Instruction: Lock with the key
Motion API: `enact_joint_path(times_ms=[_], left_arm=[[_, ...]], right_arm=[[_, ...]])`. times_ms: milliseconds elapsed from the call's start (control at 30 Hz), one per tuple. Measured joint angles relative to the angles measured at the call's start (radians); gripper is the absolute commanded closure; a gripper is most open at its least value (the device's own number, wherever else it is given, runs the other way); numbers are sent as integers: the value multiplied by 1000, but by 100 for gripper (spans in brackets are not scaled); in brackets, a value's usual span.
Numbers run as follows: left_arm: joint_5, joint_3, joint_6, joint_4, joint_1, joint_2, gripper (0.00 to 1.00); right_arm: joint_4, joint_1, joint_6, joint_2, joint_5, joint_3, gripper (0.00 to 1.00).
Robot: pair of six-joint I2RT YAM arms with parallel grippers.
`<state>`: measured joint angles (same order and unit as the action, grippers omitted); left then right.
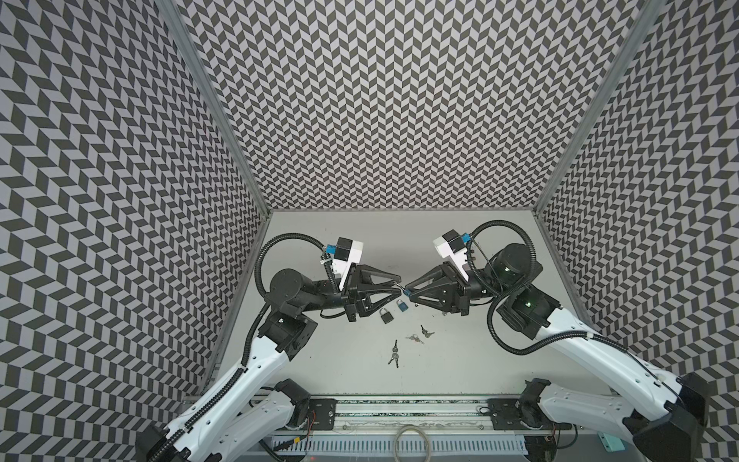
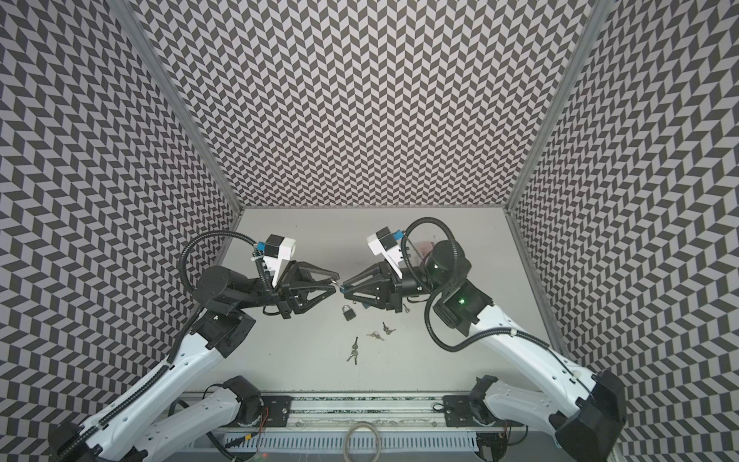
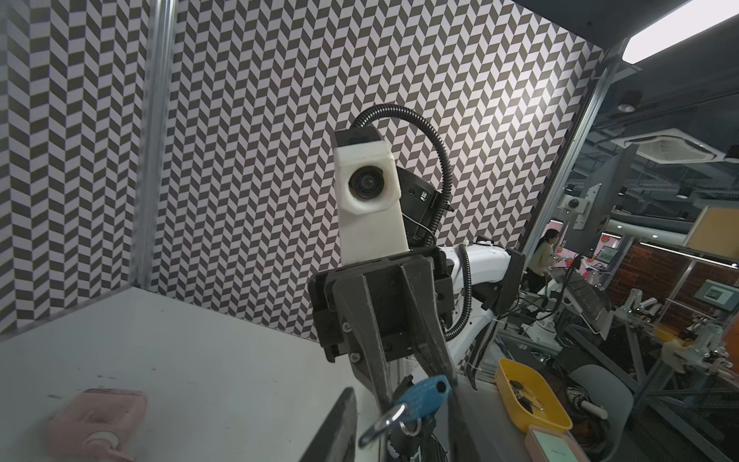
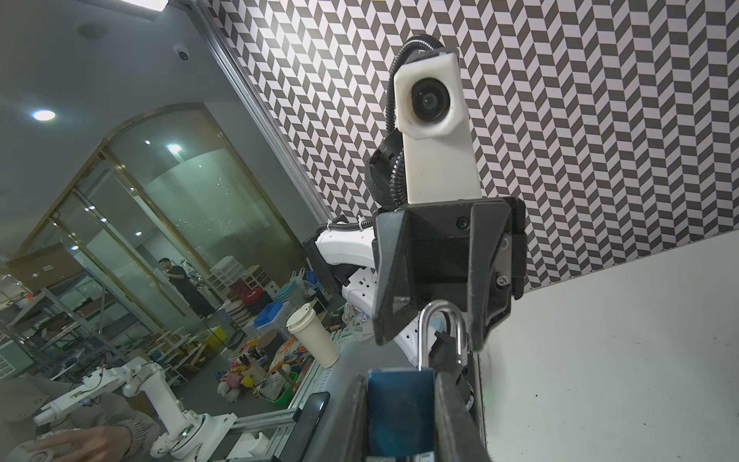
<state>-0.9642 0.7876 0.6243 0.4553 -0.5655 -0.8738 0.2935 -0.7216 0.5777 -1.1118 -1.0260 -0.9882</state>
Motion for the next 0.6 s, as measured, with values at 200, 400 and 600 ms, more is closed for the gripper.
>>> enact_joint_path(times_ms=[200, 400, 600], left_arm=[[0, 4, -5, -10, -4, 3, 97], [6, 6, -9, -17, -3, 4, 100], [98, 2, 29, -5, -4, 23, 100]], right_arm=[[7, 0, 6, 0, 4, 0, 100], [2, -1, -12, 3, 18, 0, 100], [-71, -16, -159, 28, 140, -15, 21]])
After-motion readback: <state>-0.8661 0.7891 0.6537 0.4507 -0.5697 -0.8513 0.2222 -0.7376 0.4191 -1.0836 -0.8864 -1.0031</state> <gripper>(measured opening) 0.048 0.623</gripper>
